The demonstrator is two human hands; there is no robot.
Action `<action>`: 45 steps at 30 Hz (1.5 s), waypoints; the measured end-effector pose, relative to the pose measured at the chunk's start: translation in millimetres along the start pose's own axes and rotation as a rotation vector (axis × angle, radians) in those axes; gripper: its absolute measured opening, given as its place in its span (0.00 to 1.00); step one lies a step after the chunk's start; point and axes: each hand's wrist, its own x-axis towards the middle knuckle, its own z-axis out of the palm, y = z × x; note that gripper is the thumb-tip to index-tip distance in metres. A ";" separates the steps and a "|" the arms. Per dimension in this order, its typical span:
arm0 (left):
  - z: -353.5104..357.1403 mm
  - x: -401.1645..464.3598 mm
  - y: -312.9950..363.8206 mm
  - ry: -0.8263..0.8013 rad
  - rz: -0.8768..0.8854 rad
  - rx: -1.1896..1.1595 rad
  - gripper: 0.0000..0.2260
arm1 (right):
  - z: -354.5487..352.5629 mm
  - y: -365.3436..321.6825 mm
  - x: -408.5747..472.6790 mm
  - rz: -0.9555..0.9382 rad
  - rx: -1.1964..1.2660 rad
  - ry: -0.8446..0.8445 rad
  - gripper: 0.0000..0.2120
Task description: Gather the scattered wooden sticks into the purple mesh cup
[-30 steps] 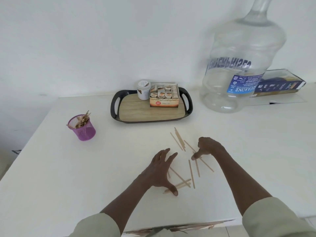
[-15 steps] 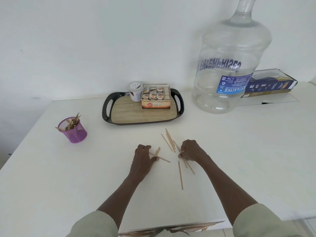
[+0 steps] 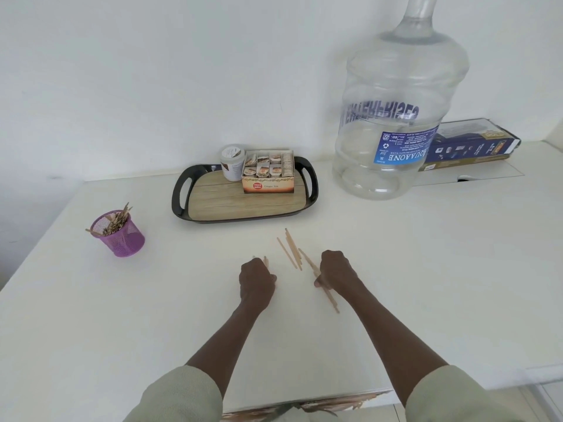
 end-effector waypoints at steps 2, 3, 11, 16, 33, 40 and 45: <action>-5.2 4.9 1.3 0.007 -0.079 -0.067 0.08 | -2.8 1.6 4.3 0.024 0.034 0.045 0.19; -7.6 6.5 2.3 0.001 -0.099 -0.059 0.07 | -3.1 2.2 6.3 0.019 0.035 0.068 0.19; -14.9 21.3 6.2 -0.070 -0.141 0.002 0.07 | -1.2 -5.4 14.5 0.030 0.108 0.149 0.11; -9.3 22.5 -1.9 -0.058 0.006 0.067 0.09 | 1.5 -14.0 22.0 0.027 0.214 0.167 0.05; -1.1 34.4 -6.7 -0.049 0.211 0.465 0.12 | 16.4 -62.2 26.3 -0.021 0.088 0.270 0.08; -8.3 36.1 2.7 -0.122 0.133 0.199 0.08 | 17.3 -59.5 28.4 -0.012 0.113 0.215 0.17; -6.6 53.8 4.6 -0.292 -0.075 -0.270 0.04 | 10.8 -59.6 32.8 0.056 0.232 0.132 0.15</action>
